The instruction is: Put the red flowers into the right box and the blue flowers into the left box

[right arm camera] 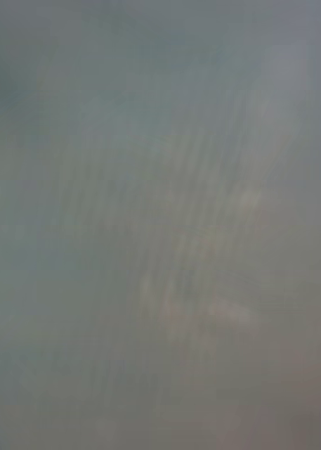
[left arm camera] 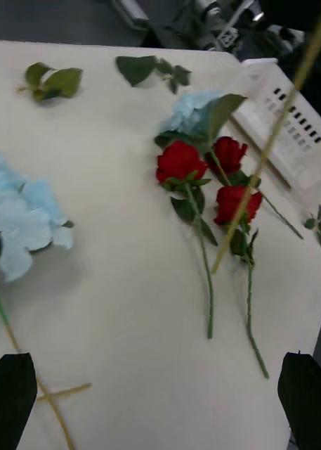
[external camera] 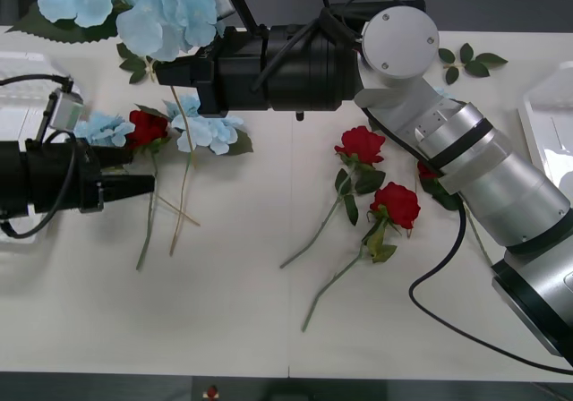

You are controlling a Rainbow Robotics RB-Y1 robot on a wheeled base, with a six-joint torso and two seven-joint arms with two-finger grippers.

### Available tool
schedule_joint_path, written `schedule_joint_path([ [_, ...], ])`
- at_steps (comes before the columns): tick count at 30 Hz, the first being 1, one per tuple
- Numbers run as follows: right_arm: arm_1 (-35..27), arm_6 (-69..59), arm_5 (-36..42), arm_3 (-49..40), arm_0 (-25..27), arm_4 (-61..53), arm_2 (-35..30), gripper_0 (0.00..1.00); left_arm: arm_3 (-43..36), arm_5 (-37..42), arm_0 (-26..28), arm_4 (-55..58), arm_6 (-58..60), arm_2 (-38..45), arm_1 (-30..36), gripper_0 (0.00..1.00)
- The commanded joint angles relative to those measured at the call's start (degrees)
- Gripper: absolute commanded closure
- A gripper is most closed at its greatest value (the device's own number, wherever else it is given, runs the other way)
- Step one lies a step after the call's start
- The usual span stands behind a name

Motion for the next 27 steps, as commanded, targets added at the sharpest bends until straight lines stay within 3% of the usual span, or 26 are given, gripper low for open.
schedule_joint_path([
  [1,1.1,1.0,-0.6,-1.1,-1.7,-0.8,-1.0,1.00,1.3,-0.8,-2.9,6.6,-3.0,-3.1,-3.8,0.00],
  [9,1.2,1.0,-0.6,-1.1,-1.7,-2.4,-0.9,1.00,1.6,-3.0,-5.5,9.6,-14.1,-7.0,-11.9,0.00],
  [15,1.1,0.9,-0.6,-1.0,-1.7,-2.5,-0.9,1.00,2.3,-4.5,-7.0,9.4,-15.5,-7.1,-16.3,0.00],
  [16,1.1,0.9,-0.6,-1.0,-1.7,-2.5,-1.0,1.00,2.3,-5.0,-7.2,9.4,-15.5,-7.2,-16.5,0.04],
  [18,1.1,0.9,-0.6,-1.0,-1.7,-2.5,-0.9,1.00,2.4,-5.2,-7.7,9.5,-15.5,-7.3,-16.8,0.23],
  [20,1.2,0.9,-0.6,-1.0,-1.7,-2.5,-0.9,1.00,2.4,-5.4,-8.1,9.5,-15.5,-7.3,-17.2,0.80],
  [21,1.1,0.8,-0.6,-1.0,-1.7,-2.5,-0.9,1.00,2.4,-5.6,-8.2,9.5,-15.3,-7.3,-17.3,0.98],
  [27,1.2,0.8,-0.6,-1.0,-1.7,-2.5,-0.9,1.00,3.0,-6.2,-8.3,9.4,-14.9,-7.3,-17.4,1.00],
])
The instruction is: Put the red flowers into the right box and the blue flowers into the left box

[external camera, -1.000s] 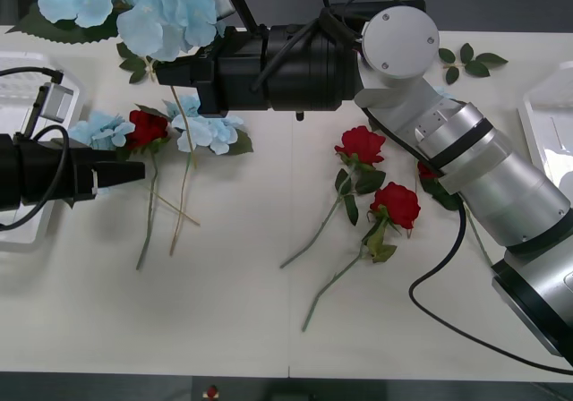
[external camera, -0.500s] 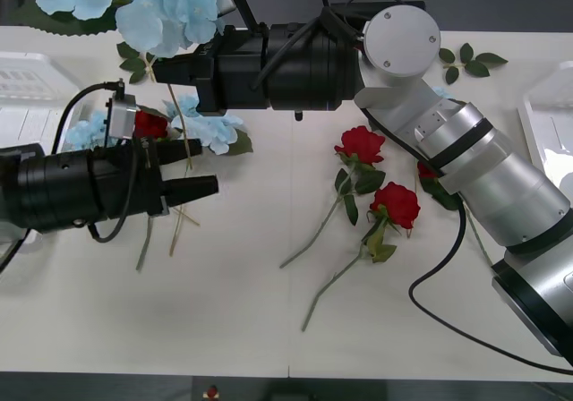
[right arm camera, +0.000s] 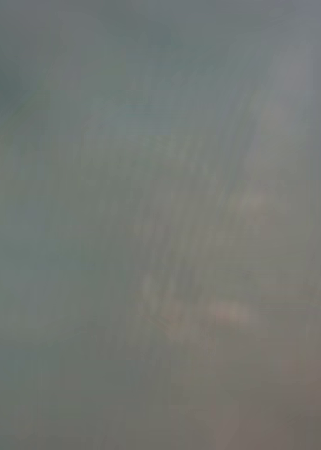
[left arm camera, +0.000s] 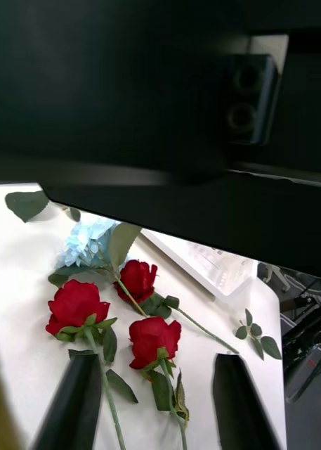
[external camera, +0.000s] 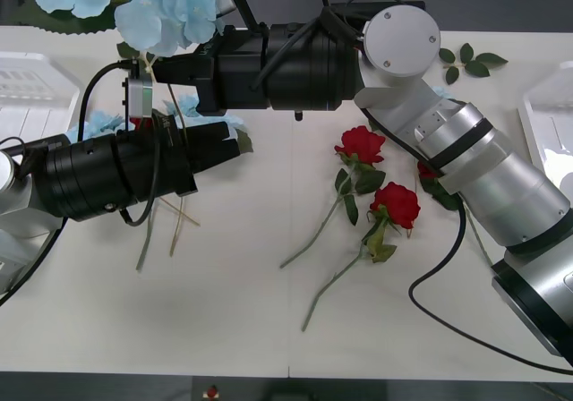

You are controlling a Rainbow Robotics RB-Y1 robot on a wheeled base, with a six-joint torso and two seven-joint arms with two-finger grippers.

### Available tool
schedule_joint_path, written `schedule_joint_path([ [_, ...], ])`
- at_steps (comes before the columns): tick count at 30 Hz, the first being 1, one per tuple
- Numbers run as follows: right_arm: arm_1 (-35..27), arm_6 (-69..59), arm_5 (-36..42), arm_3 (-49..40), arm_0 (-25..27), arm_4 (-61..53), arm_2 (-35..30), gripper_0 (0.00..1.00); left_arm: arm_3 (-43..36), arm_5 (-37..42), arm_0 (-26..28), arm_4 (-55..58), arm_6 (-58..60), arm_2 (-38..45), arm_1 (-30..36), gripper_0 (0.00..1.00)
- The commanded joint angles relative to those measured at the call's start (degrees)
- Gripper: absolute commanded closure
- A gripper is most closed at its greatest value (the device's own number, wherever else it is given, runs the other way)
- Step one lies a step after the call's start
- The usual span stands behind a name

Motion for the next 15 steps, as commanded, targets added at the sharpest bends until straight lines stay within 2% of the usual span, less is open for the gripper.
schedule_joint_path([
  [1,1.1,0.8,-0.5,-1.1,-1.7,-0.7,-0.9,1.00,0.2,-0.4,-1.3,0.5,0.1,0.5,0.2,1.00],
  [15,0.4,-0.3,0.7,-1.0,-1.7,-1.3,-0.7,1.00,0.9,-1.4,-1.7,0.9,3.9,0.7,1.2,1.00],
])
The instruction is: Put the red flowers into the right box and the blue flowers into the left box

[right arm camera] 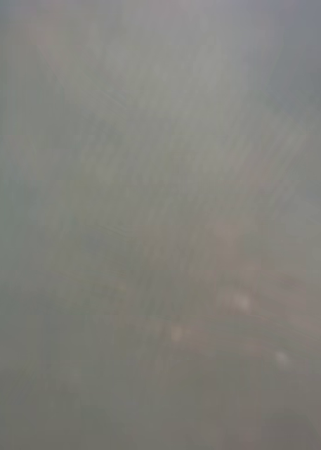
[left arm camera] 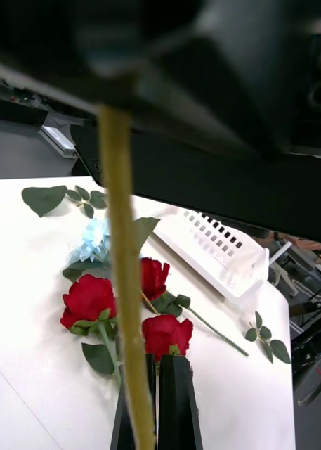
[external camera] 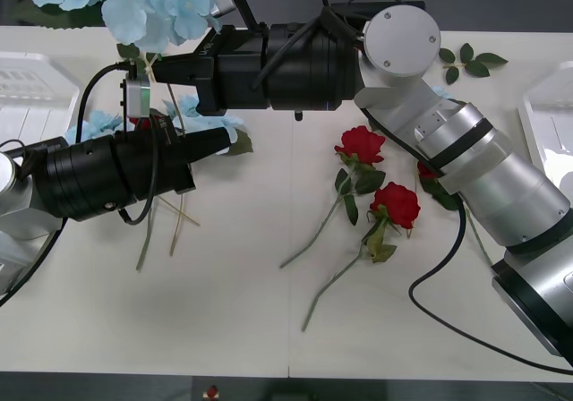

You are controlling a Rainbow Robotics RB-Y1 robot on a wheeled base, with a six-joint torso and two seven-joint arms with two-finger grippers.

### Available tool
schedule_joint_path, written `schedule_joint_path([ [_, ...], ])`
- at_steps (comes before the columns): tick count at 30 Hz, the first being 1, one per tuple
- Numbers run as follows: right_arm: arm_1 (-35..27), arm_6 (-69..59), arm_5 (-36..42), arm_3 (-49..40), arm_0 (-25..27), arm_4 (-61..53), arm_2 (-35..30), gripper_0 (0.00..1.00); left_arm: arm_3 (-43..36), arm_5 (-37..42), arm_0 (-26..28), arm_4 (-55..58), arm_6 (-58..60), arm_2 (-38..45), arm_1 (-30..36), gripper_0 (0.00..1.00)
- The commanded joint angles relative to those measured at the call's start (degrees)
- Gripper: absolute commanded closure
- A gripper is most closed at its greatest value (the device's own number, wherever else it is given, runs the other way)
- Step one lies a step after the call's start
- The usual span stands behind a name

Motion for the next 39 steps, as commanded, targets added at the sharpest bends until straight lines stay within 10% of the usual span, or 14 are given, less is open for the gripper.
schedule_joint_path([
  [1,0.2,-0.3,1.1,-1.0,-1.7,-0.8,-0.7,0.96,-0.6,-0.4,-1.6,0.8,5.0,0.7,1.5,1.00],
  [5,-1.1,-0.6,1.9,-1.0,-2.0,-0.8,-0.8,0.16,-0.8,0.4,-1.7,0.7,9.2,1.5,2.7,1.00],
  [7,-1.9,-0.5,1.9,-1.1,-2.1,-0.9,-0.7,0.01,-0.9,1.1,-1.6,0.5,10.4,2.2,3.0,1.00],
  [24,-21.0,-9.5,15.0,-1.0,-6.9,-2.4,0.6,0.00,-0.9,19.3,1.0,-23.3,27.1,32.1,10.5,1.00],
  [39,-44.6,-33.0,22.1,-4.5,-8.3,16.0,21.7,0.00,4.0,-2.4,13.0,-50.9,27.6,40.4,10.8,1.00],
])
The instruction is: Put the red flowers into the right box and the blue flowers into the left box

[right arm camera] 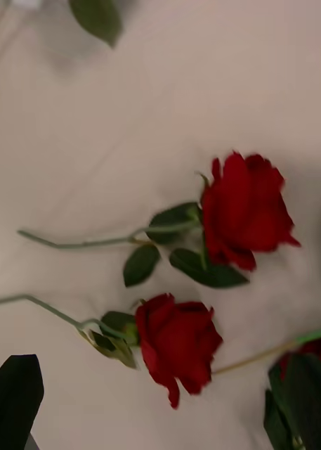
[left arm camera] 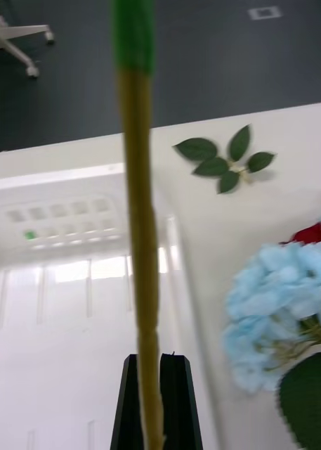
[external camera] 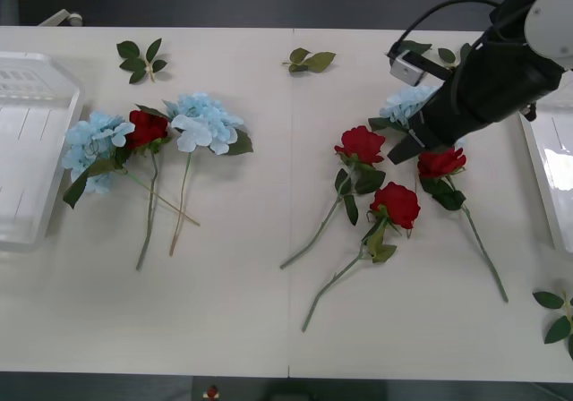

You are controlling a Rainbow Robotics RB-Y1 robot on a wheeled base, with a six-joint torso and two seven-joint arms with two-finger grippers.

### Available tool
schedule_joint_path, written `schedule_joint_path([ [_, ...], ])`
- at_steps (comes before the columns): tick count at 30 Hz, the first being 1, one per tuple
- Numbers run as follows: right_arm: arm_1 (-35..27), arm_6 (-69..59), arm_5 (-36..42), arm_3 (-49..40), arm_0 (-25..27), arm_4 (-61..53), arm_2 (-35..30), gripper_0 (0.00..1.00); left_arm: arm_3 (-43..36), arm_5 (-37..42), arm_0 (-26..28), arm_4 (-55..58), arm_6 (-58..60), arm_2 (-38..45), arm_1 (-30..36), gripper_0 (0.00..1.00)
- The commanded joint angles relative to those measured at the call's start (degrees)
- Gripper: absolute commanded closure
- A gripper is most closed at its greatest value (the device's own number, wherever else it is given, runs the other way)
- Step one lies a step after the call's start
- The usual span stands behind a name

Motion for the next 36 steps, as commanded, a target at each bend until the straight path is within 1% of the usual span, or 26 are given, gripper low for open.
schedule_joint_path([
  [1,-4.7,-4.9,1.3,-3.4,-0.7,4.7,2.6,0.00,4.7,-4.7,0.3,-4.0,1.7,0.9,1.2,1.00],
  [3,-5.9,-6.5,2.4,-3.9,0.2,6.9,3.0,0.00,6.8,-6.7,0.3,-5.7,1.7,0.7,1.2,1.00],
  [8,-8.4,-9.0,1.8,-4.5,4.6,12.4,3.1,0.00,12.1,-12.5,-0.4,-10.6,1.9,-1.5,1.2,1.00],
  [12,-8.6,-9.4,-0.5,-3.7,7.8,19.0,3.1,0.00,16.1,-16.4,-1.2,-9.8,1.8,-3.7,1.2,0.99],
  [13,-8.3,-9.5,-1.2,-3.5,8.5,21.1,3.1,0.00,16.5,-16.4,-1.2,-9.4,1.7,-3.9,1.2,0.98],
  [15,-7.6,-9.7,-2.1,-3.3,9.6,24.1,3.1,0.00,16.6,-16.4,-1.2,-8.8,1.7,-4.1,1.2,0.92],
  [16,-6.9,-9.9,-2.7,-2.9,10.4,25.9,3.1,0.00,16.5,-16.4,-1.2,-8.4,1.6,-4.2,1.2,0.69],
  [17,-6.3,-10.1,-3.1,-2.5,10.8,27.1,3.1,0.00,16.5,-16.4,-1.2,-7.9,1.4,-4.1,1.2,0.49],
  [18,-5.6,-10.2,-3.7,-1.8,11.2,28.3,3.1,0.00,16.5,-16.4,-1.3,-7.2,1.2,-4.2,1.2,0.31],
  [19,-5.1,-10.3,-4.3,-1.2,11.5,29.2,3.1,0.00,16.5,-16.4,-1.3,-6.8,1.1,-4.1,1.2,0.23],
  [20,-4.5,-10.3,-4.6,-0.7,11.7,29.9,3.1,0.00,16.5,-16.4,-1.3,-6.5,0.9,-4.1,1.2,0.18],
  [21,-3.5,-10.4,-4.7,0.2,11.8,31.0,3.1,0.00,16.3,-16.4,-1.3,-6.4,0.6,-4.1,1.3,0.14],
  [24,-1.5,-10.5,-4.9,2.2,11.8,32.7,3.1,0.00,15.6,-15.7,-1.3,-4.9,-0.2,-3.9,1.5,0.09],
  [27,0.7,-10.6,-5.1,4.2,11.8,34.8,3.1,0.00,13.7,-8.5,-1.3,-0.6,-3.8,-1.1,1.9,0.05],
  [30,2.4,-10.6,-5.5,6.0,11.8,35.9,3.1,0.00,10.3,3.7,-2.4,3.1,-7.5,3.1,1.8,0.04],
  [32,3.2,-10.6,-5.5,6.8,11.8,36.4,3.1,0.00,8.2,10.2,-3.4,5.2,-9.3,4.6,1.9,0.04],
  [33,3.8,-10.6,-5.5,7.3,11.8,36.8,3.1,0.00,6.8,14.0,-4.1,7.0,-10.1,4.8,1.9,0.04],
  [34,4.0,-10.5,-5.5,7.6,11.8,36.9,3.1,0.00,6.2,15.5,-4.3,7.8,-10.1,4.8,1.9,0.04],
  [36,5.1,-10.2,-6.3,9.2,11.8,37.0,3.1,0.00,3.6,20.7,-5.6,10.4,-9.7,3.8,1.8,0.01],
])
